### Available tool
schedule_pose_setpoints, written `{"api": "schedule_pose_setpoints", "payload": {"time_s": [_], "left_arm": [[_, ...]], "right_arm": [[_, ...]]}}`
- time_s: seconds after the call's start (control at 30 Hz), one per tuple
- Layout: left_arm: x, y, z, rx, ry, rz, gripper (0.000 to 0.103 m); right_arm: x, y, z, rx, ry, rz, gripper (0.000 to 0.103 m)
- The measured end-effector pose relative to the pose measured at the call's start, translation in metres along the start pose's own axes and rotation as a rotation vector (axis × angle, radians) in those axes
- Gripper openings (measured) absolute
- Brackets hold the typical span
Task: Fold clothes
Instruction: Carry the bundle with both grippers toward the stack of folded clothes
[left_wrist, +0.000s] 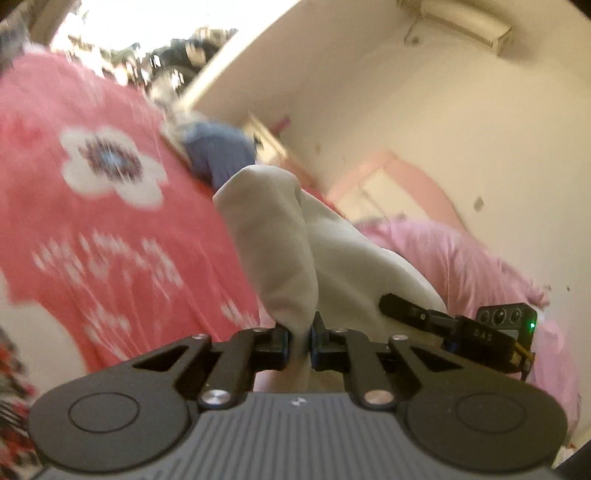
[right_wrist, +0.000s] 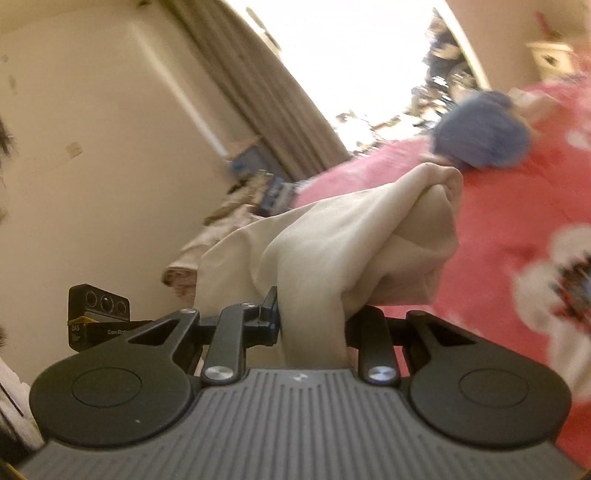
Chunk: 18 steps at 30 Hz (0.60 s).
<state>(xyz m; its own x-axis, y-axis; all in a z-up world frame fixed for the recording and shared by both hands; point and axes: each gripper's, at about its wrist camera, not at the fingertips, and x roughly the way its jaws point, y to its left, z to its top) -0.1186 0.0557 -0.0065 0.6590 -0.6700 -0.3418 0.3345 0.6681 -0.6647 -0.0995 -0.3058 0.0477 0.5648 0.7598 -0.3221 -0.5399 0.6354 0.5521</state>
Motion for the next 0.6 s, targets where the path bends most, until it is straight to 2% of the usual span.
{"api": "schedule_pose_setpoints", "payload": {"time_s": [0.17,0.3,0.37,0.47,0.6], "left_arm": [[-0.072,0.010,0.040,0.026,-0.166,0.100,0.011],[-0.131,0.017,0.075,0.060,-0.290,0.194,0.011],[-0.160,0.020,0.096,0.103,-0.339,0.264,0.011],[-0.200,0.030,0.130,0.140,-0.406,0.342,0.011],[-0.245,0.050,0.177,0.149,-0.464,0.427,0.011]], "right_arm": [[0.059,0.062,0.038,-0.116,0.029,0.108,0.022],[0.117,0.123,0.075,-0.215,0.091,0.197,0.022],[0.154,0.157,0.098,-0.277,0.156,0.248,0.022],[0.207,0.208,0.130,-0.327,0.207,0.298,0.022],[0.265,0.269,0.155,-0.349,0.211,0.338,0.022]]}}
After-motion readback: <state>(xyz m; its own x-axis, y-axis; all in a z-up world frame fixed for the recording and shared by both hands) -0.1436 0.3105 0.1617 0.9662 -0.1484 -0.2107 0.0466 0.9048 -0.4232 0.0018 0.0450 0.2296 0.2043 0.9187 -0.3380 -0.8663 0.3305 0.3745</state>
